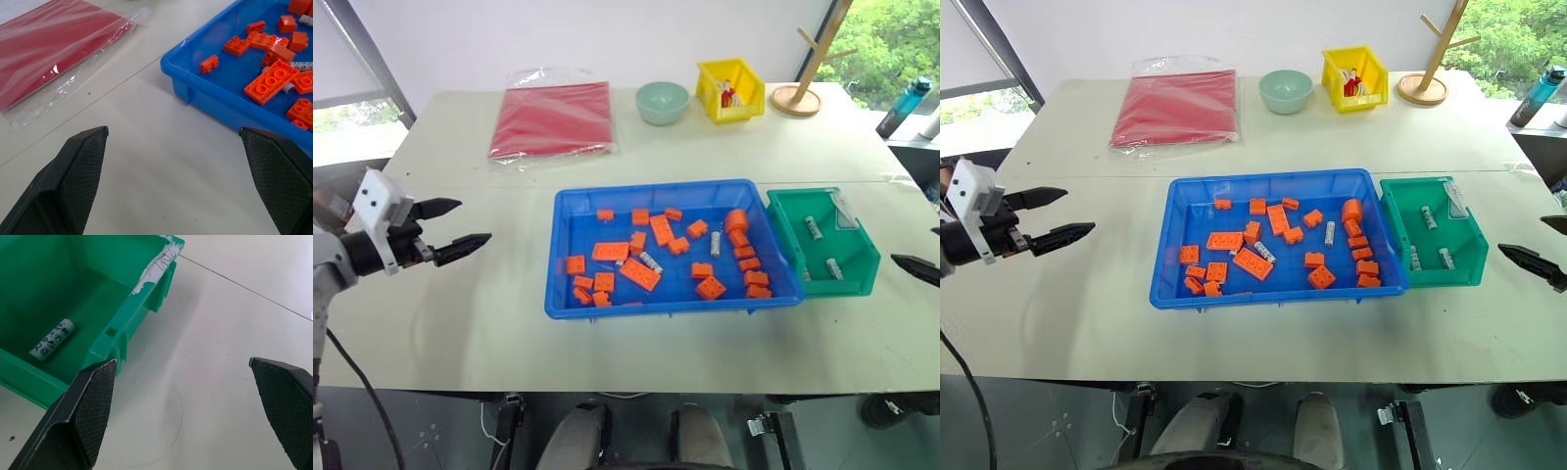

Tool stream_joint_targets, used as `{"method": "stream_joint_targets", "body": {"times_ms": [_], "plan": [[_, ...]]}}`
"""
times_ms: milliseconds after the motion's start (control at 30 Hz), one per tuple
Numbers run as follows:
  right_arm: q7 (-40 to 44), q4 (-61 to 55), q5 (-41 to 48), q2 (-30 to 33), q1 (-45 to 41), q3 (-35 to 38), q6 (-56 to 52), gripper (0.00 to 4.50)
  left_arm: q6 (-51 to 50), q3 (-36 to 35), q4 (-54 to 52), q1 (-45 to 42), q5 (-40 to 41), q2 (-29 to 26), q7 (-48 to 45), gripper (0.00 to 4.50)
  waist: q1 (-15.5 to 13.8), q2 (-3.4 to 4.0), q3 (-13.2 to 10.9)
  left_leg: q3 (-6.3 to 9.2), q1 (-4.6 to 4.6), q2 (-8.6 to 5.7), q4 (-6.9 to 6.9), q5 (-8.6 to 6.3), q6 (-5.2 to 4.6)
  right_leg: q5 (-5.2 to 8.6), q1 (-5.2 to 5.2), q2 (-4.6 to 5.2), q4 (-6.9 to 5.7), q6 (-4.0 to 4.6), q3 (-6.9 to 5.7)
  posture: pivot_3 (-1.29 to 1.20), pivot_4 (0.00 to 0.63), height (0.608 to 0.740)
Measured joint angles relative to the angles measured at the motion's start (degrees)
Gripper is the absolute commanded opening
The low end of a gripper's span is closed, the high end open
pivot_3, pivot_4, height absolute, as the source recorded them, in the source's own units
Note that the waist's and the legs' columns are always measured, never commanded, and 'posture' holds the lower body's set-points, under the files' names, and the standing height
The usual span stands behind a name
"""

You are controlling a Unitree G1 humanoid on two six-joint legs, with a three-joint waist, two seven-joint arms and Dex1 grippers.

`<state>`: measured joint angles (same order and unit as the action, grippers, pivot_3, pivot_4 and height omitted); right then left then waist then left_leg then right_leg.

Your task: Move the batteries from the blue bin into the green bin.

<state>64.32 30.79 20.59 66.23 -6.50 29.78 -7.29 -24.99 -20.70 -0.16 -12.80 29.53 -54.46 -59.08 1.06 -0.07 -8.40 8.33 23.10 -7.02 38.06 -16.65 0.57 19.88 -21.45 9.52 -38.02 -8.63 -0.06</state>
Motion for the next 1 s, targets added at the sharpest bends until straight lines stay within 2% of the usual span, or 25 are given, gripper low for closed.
{"method": "stream_joint_targets", "body": {"times_ms": [533, 700, 767, 900, 1000], "plan": [[-1.5, 0.7, -1.1, 0.0, -1.8, -0.1, -1.4, 4.46, -2.1, 1.8, -1.8, -1.5, 1.0, 1.3, 0.5, 4.5, 0.0, 0.0, 0.0, -0.01, 0.0, 0.0, 0.0, 0.0, 0.0, 0.0, -0.01, 0.0, -0.01, 0.0, 0.0, 0.0, 0.15, 0.717], [1.1, -6.4, 0.5, 0.2, -4.3, -2.0, -5.8, 4.46, -3.8, 2.3, -3.5, -2.8, 2.6, 1.5, -0.7, 4.5, 0.2, 0.01, 0.0, -0.01, 0.0, 0.03, 0.01, 0.0, 0.0, 0.0, -0.01, -0.02, -0.02, 0.0, 0.0, 0.0, 0.15, 0.717], [2.5, -11.2, 1.4, 0.2, -6.9, -4.6, -8.4, 4.46, -4.9, 2.9, -5.3, -2.8, 3.7, 1.5, -1.9, 4.5, 0.3, 0.05, 0.0, -0.05, 0.0, 0.04, 0.01, 0.0, 0.0, 0.0, -0.03, -0.01, -0.03, 0.0, 0.0, 0.0, 0.15, 0.717], [3.9, -22.4, 3.3, -0.4, -18.8, -14.2, -14.7, 4.46, -6.5, 4.8, -10.6, -2.2, 5.7, 1.0, -4.7, 4.5, 1.0, 0.14, -0.1, -0.05, 0.09, 0.12, 0.02, 0.0, 0.01, 0.0, -0.12, -0.04, -0.04, 0.0, -0.03, 0.0, 0.15, 0.717], [3.5, -26.9, 3.3, -4.6, -28.5, -21.3, -19.2, 4.46, -7.2, 6.0, -14.1, -1.9, 6.2, 0.5, -6.0, 4.5, 1.3, 0.04, -0.2, -0.04, 0.11, 0.13, 0.02, 0.0, 0.01, 0.0, -0.11, -0.04, -0.04, 0.0, -0.05, 0.0, 0.15, 0.717]]}}
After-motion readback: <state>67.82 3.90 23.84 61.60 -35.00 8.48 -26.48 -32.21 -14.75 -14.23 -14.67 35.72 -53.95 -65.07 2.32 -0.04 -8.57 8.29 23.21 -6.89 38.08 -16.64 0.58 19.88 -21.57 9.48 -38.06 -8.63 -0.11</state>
